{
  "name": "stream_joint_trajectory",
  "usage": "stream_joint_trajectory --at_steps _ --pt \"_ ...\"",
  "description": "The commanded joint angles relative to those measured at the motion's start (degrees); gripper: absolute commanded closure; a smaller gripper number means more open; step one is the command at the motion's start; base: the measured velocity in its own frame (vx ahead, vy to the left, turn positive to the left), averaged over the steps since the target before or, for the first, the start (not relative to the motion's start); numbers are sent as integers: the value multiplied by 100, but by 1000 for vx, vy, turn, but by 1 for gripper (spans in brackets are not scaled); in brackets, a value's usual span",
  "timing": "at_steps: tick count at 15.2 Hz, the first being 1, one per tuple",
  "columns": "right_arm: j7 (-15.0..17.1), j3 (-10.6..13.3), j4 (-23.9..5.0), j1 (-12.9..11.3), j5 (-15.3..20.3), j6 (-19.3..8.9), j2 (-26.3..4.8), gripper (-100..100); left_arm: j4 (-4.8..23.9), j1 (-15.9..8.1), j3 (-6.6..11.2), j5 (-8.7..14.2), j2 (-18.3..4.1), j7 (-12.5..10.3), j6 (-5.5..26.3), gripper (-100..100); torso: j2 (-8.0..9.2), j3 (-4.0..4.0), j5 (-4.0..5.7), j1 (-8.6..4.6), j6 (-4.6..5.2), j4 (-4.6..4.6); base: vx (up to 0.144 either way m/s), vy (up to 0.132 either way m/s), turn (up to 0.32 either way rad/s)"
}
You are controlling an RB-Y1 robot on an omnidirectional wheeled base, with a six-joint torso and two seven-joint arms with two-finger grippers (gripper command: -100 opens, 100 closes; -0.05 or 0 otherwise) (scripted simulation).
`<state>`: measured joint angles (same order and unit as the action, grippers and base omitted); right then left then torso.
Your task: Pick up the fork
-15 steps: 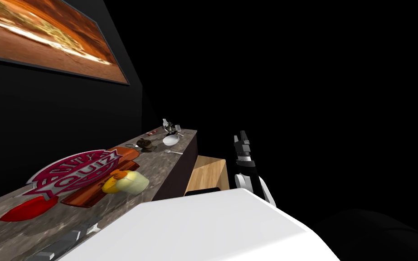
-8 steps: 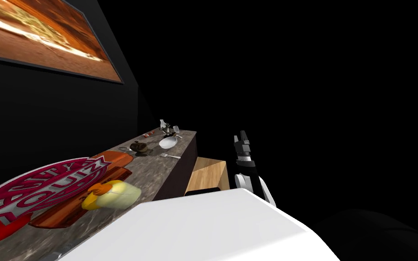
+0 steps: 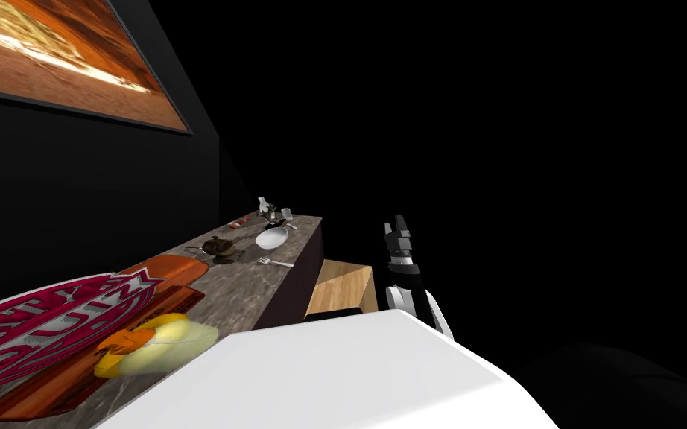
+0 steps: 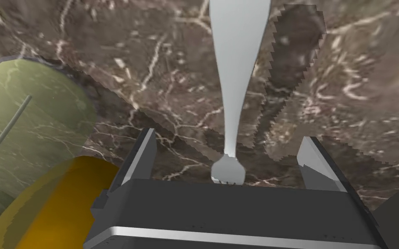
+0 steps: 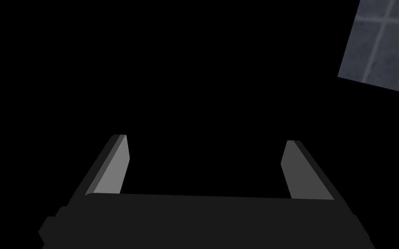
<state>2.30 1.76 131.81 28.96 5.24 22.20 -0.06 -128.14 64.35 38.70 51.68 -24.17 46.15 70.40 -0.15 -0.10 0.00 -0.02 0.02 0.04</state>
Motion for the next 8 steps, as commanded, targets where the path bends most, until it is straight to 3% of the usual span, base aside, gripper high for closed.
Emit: stream_joint_trajectory --at_steps 1,4,5,6,8 --pt "0 0 0 0 0 0 0 0 171 -97 -108 -94 5 -1 -118 -100 0 0 0 0 0 0 -28 -5 -81" --pt "0 0 0 -1 0 0 0 0 405 -241 -263 -233 12 -5 -263 -100 31 19 0 0 -1 -8 -47 -3 -63" --pt "0 0 0 -1 0 0 0 0 315 -201 -220 -200 12 -15 -201 -100 35 21 -5 5 -1 -9 -26 2 -20" --pt "0 0 0 -1 0 0 0 0 331 -211 -228 -208 10 -14 -220 100 34 21 -13 15 -3 -9 -9 -2 -1" --pt "0 0 0 0 0 0 0 0 333 -206 -226 -209 11 -14 -219 100 26 17 -16 22 0 -9 -3 -1 4"
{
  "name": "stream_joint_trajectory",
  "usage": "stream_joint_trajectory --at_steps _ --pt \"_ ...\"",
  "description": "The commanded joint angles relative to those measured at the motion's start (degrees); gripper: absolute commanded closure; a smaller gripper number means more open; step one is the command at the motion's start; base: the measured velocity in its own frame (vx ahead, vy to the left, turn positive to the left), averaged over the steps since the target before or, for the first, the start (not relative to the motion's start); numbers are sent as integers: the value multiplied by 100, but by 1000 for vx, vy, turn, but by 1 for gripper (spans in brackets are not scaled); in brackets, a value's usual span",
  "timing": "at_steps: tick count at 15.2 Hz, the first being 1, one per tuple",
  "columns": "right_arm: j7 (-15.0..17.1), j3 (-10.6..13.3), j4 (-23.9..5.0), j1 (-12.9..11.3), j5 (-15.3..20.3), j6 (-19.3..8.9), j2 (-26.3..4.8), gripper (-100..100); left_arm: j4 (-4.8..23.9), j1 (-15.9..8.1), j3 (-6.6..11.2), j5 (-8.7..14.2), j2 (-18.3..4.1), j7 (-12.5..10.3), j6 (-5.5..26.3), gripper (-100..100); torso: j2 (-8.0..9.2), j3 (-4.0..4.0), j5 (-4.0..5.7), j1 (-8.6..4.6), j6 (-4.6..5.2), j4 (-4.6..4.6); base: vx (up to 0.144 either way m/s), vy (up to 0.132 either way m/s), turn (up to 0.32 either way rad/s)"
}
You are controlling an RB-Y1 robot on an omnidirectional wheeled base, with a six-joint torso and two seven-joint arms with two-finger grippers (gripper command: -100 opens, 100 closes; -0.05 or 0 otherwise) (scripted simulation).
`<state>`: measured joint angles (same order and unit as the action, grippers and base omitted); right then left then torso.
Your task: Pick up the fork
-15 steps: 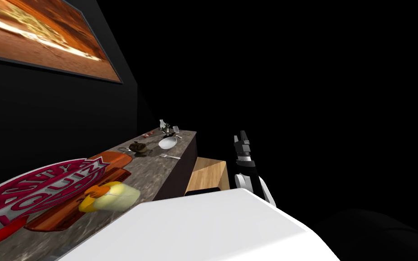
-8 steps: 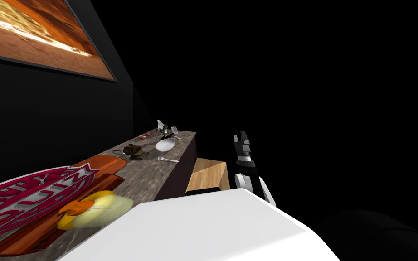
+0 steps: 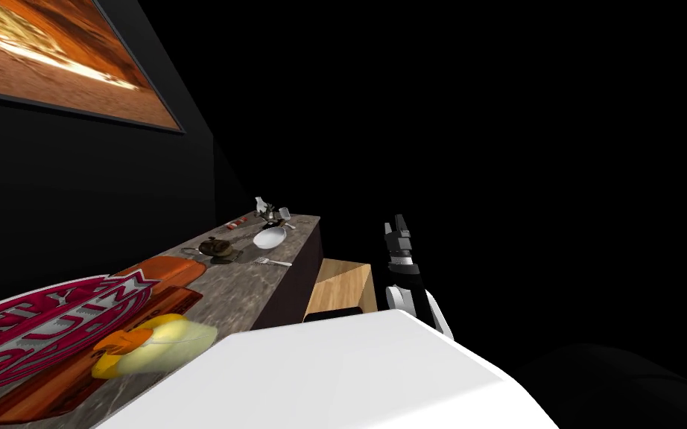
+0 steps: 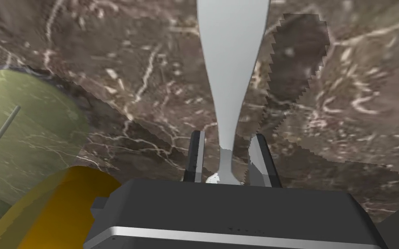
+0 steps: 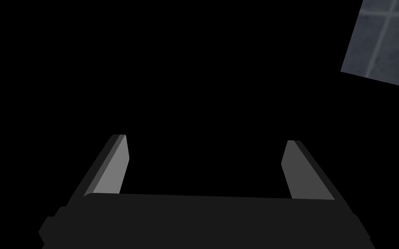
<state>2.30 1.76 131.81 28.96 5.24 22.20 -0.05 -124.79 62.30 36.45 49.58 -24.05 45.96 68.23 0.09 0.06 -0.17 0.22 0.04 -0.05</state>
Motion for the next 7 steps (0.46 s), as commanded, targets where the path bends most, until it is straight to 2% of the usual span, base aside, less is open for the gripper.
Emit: stream_joint_trajectory --at_steps 1,2,3,6,7 --pt "0 0 0 0 0 0 0 0 0 0 0 0 0 0 0 100 0 0 0 0 0 0 0 0 0" --pt "0 0 0 0 0 0 0 0 1 0 -1 1 1 -2 1 100 0 0 0 1 1 0 0 0 0" --pt "0 0 0 0 0 0 0 0 -163 108 117 116 -7 18 99 100 -1 0 0 2 1 0 22 7 71" --pt "0 0 0 1 0 0 0 0 -397 251 271 255 -14 22 244 100 -14 -7 4 -1 -1 2 43 4 80" --pt "0 0 0 1 0 0 0 0 -280 180 201 191 -18 18 169 100 -17 -9 5 -2 0 3 28 2 25"
